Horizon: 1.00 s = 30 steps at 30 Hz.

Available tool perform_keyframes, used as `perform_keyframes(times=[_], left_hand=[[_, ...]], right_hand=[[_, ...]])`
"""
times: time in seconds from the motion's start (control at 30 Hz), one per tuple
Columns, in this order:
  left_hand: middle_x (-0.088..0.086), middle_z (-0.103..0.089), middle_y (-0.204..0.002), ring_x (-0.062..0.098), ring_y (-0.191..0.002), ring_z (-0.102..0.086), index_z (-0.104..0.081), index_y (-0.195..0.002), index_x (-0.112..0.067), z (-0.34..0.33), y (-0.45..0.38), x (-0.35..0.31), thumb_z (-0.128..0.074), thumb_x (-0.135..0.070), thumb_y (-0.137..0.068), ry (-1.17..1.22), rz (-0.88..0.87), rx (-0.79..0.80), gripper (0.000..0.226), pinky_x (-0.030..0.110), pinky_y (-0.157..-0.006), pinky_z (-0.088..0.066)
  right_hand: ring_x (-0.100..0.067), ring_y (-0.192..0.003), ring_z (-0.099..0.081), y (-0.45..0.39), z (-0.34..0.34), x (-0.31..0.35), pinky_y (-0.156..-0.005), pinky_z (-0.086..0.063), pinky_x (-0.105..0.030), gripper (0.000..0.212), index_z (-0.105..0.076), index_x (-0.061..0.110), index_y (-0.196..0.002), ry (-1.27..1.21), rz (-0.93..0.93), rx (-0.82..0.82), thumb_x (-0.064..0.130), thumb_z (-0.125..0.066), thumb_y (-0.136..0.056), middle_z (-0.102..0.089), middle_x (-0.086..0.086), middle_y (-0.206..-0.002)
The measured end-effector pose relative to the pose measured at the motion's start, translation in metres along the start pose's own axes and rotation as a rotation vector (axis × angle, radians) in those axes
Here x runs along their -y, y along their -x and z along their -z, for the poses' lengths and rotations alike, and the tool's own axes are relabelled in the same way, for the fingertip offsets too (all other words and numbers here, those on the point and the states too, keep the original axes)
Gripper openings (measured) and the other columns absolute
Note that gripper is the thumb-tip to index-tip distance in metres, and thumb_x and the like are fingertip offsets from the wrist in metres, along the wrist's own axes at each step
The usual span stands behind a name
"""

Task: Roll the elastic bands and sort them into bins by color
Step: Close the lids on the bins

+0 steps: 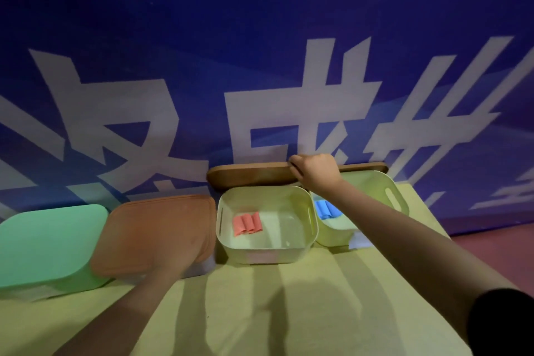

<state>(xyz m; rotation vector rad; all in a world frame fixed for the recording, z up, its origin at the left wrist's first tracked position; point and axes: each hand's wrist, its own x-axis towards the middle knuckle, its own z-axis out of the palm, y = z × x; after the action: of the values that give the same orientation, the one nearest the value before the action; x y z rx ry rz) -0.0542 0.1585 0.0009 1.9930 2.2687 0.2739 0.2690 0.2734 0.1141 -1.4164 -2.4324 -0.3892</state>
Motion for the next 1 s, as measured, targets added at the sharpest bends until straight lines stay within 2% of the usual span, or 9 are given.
perform_keyframes(times=[0.07,0.13,0.27,0.37,0.5,0.6,0.73,0.9,1.0], left_hand=[[0.004,-0.043,-0.146,0.027,-0.134,-0.035,-0.048,-0.138,-0.022,0.005,-0.004,-0.005,-0.031,-0.039,-0.100,0.091,0.051,0.028,0.045,0.047,-0.113,-0.021],[0.007,-0.051,-0.138,0.028,-0.126,-0.042,-0.055,-0.130,-0.017,0.019,-0.011,-0.013,-0.027,-0.036,-0.103,0.282,0.144,0.063,0.044,0.045,-0.109,-0.028],[0.009,-0.067,-0.097,0.021,-0.081,-0.059,-0.064,-0.098,-0.018,0.059,-0.020,-0.061,-0.033,-0.044,-0.101,1.050,0.331,0.187,0.040,0.034,-0.074,-0.047],[0.009,-0.061,-0.096,0.021,-0.079,-0.058,-0.058,-0.106,-0.012,0.064,-0.032,-0.085,-0.050,-0.036,-0.097,1.296,0.454,0.353,0.026,0.034,-0.069,-0.049],[0.012,-0.057,-0.096,0.022,-0.077,-0.053,-0.055,-0.118,0.000,0.044,-0.036,-0.090,-0.048,-0.015,-0.098,1.079,0.428,0.398,0.026,0.031,-0.065,-0.044],[0.012,-0.059,-0.100,0.024,-0.076,-0.055,-0.051,-0.126,-0.009,0.036,-0.028,-0.087,-0.043,-0.016,-0.099,0.890,0.378,0.412,0.029,0.029,-0.057,-0.043],[0.015,-0.061,-0.114,0.031,-0.097,-0.058,-0.053,-0.125,-0.010,0.029,-0.025,-0.086,-0.043,-0.011,-0.097,0.755,0.303,0.347,0.030,0.035,-0.076,-0.045],[0.012,-0.061,-0.117,0.030,-0.100,-0.058,-0.053,-0.122,-0.013,0.026,-0.020,-0.080,-0.048,-0.024,-0.096,0.425,0.180,0.334,0.029,0.034,-0.080,-0.045],[0.012,-0.053,-0.123,0.029,-0.105,-0.056,-0.051,-0.124,-0.018,0.026,-0.018,-0.074,-0.051,-0.035,-0.092,0.173,0.101,0.313,0.036,0.034,-0.079,-0.046]], right_hand=[[-0.025,-0.040,-0.055,0.016,0.008,0.000,-0.043,-0.028,-0.019,0.017,-0.068,0.017,-0.076,0.029,0.028,-0.091,0.029,-0.061,-0.087,-0.062,0.001,-0.058],[-0.019,-0.039,-0.055,0.034,0.015,0.003,-0.042,-0.024,-0.016,0.028,-0.069,0.024,-0.075,0.036,0.034,-0.137,0.038,-0.049,-0.087,-0.063,0.005,-0.060],[-0.018,-0.048,-0.062,0.076,0.015,0.015,-0.038,-0.041,-0.021,0.037,-0.074,0.027,-0.089,-0.024,0.043,-0.170,0.046,-0.042,-0.086,-0.071,0.007,-0.081],[-0.019,-0.050,-0.063,0.105,0.002,0.032,-0.037,-0.045,-0.025,0.035,-0.074,0.027,-0.093,-0.052,-0.039,-0.161,0.045,-0.045,-0.084,-0.070,0.006,-0.084],[-0.015,-0.058,-0.064,0.138,-0.019,0.051,-0.036,-0.043,-0.022,0.024,-0.071,0.024,-0.096,-0.079,-0.088,-0.086,0.038,-0.071,-0.076,-0.067,0.007,-0.088],[-0.016,-0.065,-0.065,0.161,-0.038,0.057,-0.038,-0.044,-0.022,0.033,-0.069,0.022,-0.100,-0.122,-0.061,-0.018,0.028,-0.082,-0.071,-0.066,0.005,-0.092],[-0.017,-0.064,-0.063,0.168,-0.042,0.056,-0.041,-0.043,-0.021,0.016,-0.069,0.023,-0.097,-0.128,-0.025,-0.030,0.028,-0.063,-0.083,-0.064,0.005,-0.087],[-0.023,-0.064,-0.057,0.148,-0.032,0.045,-0.058,-0.036,-0.027,0.032,-0.069,0.023,-0.088,-0.241,-0.004,0.054,0.036,-0.040,-0.091,-0.061,0.002,-0.074],[-0.023,-0.079,-0.059,0.132,-0.025,0.036,-0.066,-0.043,-0.032,0.039,-0.068,0.022,-0.097,-0.427,-0.139,0.187,0.046,-0.038,-0.089,-0.066,0.001,-0.087]])
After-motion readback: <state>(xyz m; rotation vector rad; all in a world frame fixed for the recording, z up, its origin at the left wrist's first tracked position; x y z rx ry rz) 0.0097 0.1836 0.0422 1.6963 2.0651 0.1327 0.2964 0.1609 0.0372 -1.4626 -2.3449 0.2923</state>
